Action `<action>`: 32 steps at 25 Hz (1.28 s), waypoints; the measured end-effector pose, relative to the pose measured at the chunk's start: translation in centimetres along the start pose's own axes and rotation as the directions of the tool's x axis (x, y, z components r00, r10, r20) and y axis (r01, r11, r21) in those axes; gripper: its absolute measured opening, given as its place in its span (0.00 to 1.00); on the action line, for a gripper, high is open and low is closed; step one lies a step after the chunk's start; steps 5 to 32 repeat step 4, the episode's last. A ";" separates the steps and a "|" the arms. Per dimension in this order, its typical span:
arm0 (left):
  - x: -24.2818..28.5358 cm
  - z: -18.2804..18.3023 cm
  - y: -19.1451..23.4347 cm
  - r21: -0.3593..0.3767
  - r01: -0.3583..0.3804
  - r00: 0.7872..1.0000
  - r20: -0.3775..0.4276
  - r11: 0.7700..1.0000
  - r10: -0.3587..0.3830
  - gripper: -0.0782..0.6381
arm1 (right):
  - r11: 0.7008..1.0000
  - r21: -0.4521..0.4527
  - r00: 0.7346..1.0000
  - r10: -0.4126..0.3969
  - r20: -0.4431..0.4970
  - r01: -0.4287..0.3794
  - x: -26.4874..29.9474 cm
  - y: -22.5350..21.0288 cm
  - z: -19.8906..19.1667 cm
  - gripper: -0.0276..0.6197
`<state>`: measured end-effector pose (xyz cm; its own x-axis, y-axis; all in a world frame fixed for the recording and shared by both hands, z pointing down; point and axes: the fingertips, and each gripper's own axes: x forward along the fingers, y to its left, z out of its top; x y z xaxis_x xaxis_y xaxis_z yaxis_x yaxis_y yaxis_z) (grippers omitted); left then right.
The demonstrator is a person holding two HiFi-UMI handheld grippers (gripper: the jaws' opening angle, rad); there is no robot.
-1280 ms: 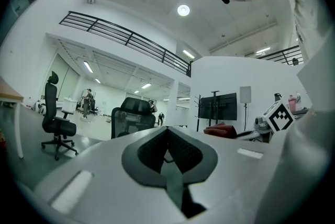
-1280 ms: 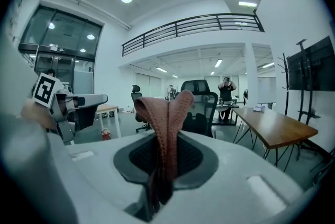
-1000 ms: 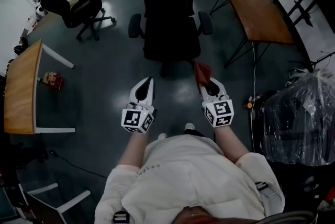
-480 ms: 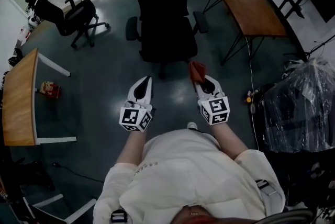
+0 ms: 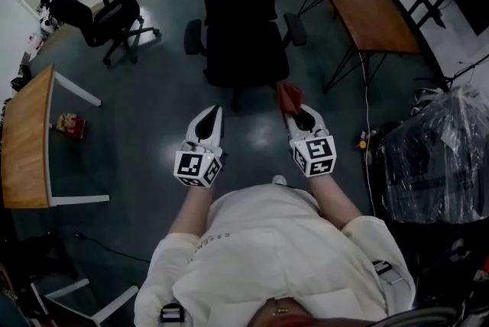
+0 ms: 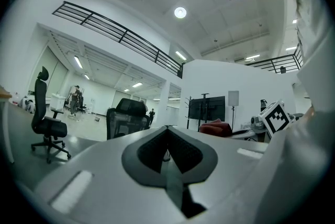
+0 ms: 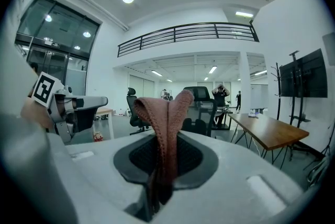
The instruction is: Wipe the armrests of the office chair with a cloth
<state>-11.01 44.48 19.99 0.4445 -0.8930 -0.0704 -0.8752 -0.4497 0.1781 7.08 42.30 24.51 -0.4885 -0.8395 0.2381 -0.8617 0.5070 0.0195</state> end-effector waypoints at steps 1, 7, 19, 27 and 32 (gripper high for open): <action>0.0 0.0 0.1 0.001 -0.003 1.000 0.000 1.000 0.003 0.13 | 1.000 0.000 1.000 0.001 0.000 -0.001 0.1 0.0 0.0 0.11; 0.1 0.1 0.4 -0.001 -0.009 1.000 0.003 1.000 0.009 0.13 | 1.000 0.001 1.000 0.002 0.001 -0.002 0.3 0.1 -0.1 0.11; 0.1 0.1 0.4 -0.001 -0.009 1.000 0.003 1.000 0.009 0.13 | 1.000 0.001 1.000 0.002 0.001 -0.002 0.3 0.1 -0.1 0.11; 0.1 0.1 0.4 -0.001 -0.009 1.000 0.003 1.000 0.009 0.13 | 1.000 0.001 1.000 0.002 0.001 -0.002 0.3 0.1 -0.1 0.11; 0.1 0.1 0.4 -0.001 -0.009 1.000 0.003 1.000 0.009 0.13 | 1.000 0.001 1.000 0.002 0.001 -0.002 0.3 0.1 -0.1 0.11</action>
